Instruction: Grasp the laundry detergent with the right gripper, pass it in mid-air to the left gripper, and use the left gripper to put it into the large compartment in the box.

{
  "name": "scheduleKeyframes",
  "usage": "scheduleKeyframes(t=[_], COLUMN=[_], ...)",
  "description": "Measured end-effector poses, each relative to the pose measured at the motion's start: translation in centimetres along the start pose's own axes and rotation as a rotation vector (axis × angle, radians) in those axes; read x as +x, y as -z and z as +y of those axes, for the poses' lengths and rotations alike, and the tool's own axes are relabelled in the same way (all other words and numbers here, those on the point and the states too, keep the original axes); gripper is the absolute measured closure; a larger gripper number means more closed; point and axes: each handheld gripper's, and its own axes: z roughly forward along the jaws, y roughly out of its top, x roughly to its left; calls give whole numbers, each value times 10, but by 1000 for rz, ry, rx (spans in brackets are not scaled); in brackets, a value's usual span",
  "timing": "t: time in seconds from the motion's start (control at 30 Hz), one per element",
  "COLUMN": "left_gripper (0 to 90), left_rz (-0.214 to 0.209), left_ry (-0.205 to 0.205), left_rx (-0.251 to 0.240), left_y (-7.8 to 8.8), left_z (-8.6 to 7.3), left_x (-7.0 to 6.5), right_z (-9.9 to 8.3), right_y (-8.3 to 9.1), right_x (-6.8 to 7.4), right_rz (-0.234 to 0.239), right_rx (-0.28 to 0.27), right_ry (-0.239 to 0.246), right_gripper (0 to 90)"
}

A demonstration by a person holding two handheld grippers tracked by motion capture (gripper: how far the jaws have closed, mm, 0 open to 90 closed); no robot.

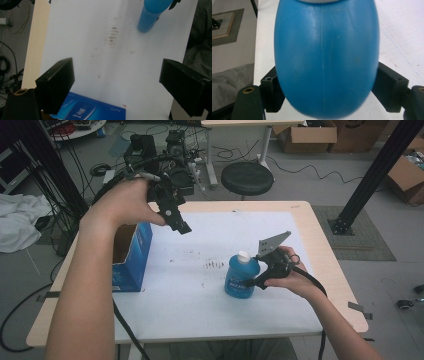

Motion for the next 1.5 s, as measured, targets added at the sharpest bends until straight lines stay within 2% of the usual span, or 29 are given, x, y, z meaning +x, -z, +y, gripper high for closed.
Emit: scheduleKeyframes(t=[0.33, 0.47, 0.83, 1.13, 1.27, 1.5], left_gripper=[137, 136, 137, 139, 139, 140], left_rz=[-4, -6, -7, -14, -18, -36], left_ry=[-2, -1, -3, -9, -17, -42], left_rx=[-4, -4, -13, -26, -29, -41], left_y=[0, -1, 0, 2, 3, 5], left_z=[-1, -2, -2, 1, 3, 10], left_x=[0, 0, 0, -2, -2, -5], right_z=[-1, -2, -2, 6, 18, 45], right_y=[-9, -12, -11, -5, 4, 19], right_x=[2, 3, 2, -6, -9, -11], right_rz=[-21, -24, -17, 44, 82, 136], right_rx=[9, -5, -12, -4, -10, 16], right_ry=[1, 9, 38, 54, 65, 111], right_gripper=[347, 430, 448, 454, 456, 456])
